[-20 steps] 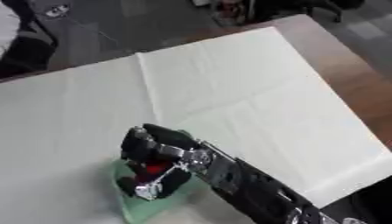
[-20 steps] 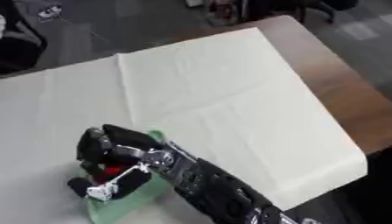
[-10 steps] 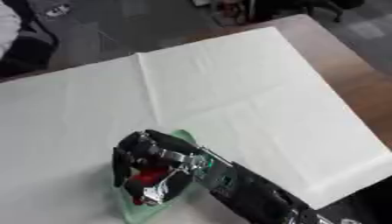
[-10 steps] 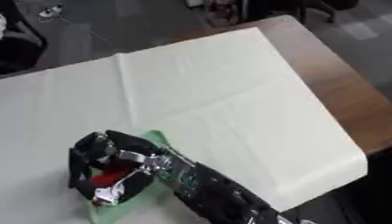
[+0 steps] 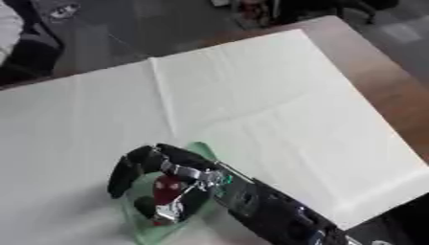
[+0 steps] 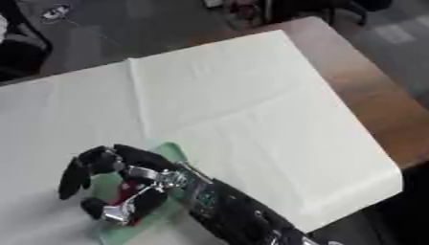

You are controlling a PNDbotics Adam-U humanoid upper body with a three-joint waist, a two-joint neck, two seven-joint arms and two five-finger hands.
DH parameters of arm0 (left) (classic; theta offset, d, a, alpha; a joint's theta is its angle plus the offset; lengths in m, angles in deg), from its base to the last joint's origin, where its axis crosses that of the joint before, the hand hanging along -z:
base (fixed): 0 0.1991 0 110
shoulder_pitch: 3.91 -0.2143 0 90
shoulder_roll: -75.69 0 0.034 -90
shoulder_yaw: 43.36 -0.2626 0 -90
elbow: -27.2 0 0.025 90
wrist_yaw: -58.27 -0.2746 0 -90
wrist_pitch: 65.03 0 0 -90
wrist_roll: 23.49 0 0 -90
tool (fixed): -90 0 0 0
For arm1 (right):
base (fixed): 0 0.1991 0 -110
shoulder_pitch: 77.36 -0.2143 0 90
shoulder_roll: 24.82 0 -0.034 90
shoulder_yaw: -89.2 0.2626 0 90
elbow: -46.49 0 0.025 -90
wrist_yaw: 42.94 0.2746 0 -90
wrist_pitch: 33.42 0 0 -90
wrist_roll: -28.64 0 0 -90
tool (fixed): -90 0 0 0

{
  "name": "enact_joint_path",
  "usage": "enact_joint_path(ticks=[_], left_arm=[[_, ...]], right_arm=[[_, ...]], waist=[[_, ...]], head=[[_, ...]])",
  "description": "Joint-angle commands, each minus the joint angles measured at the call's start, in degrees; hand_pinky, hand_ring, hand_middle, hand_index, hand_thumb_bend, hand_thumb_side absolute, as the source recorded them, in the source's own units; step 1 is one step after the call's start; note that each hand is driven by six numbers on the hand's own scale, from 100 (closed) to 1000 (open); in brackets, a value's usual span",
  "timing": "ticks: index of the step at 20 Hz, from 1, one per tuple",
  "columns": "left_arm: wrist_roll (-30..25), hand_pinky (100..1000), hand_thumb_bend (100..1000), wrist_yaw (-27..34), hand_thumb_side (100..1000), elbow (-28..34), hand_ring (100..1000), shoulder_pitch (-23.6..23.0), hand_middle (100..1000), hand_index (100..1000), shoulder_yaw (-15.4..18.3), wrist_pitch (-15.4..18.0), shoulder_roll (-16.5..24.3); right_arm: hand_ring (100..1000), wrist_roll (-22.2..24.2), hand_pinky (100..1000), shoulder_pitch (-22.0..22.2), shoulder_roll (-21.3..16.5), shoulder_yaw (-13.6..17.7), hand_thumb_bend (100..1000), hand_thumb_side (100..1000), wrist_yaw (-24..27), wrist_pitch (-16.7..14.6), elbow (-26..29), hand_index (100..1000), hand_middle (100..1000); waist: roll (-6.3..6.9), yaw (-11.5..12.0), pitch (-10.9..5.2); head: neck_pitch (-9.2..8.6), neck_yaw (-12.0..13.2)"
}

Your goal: Pick up objects on the table and place them in the box.

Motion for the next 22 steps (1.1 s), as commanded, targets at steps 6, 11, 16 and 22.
enact_joint_path(ticks=[6,11,16,22], left_arm=[[0.18,339,307,-0.72,790,0.83,485,-1.06,637,808,0.59,-0.26,2.29],[0.43,337,306,-0.98,791,0.83,483,-2.67,637,807,1.03,-0.83,3.18],[1.24,336,305,-1.27,791,0.83,483,-3.96,636,807,1.91,-1.33,3.13],[1.74,335,305,-1.77,793,0.83,482,-5.39,635,808,2.32,-1.87,3.45]], right_arm=[[564,-5.66,491,-8.32,-10.92,9.73,100,697,9.64,6.06,9.25,737,659],[541,-6.69,489,-7.11,-17.47,18.78,100,741,14.41,19.28,20.99,697,615],[505,-7.57,419,-2.8,-16.64,24.95,100,730,15.71,27.88,32.96,686,607],[474,-7.43,372,-1.34,-15.64,25.44,100,712,18.09,24.57,33.97,646,562]], waist=[[-1.29,-1.06,-2.6],[-1.18,-2.36,-3.13],[-0.41,-3.29,-3.46],[-0.33,-4.57,-3.97]], head=[[-2.29,2.22],[-4.67,4.6],[-2.91,5.44],[0.69,5.88]])
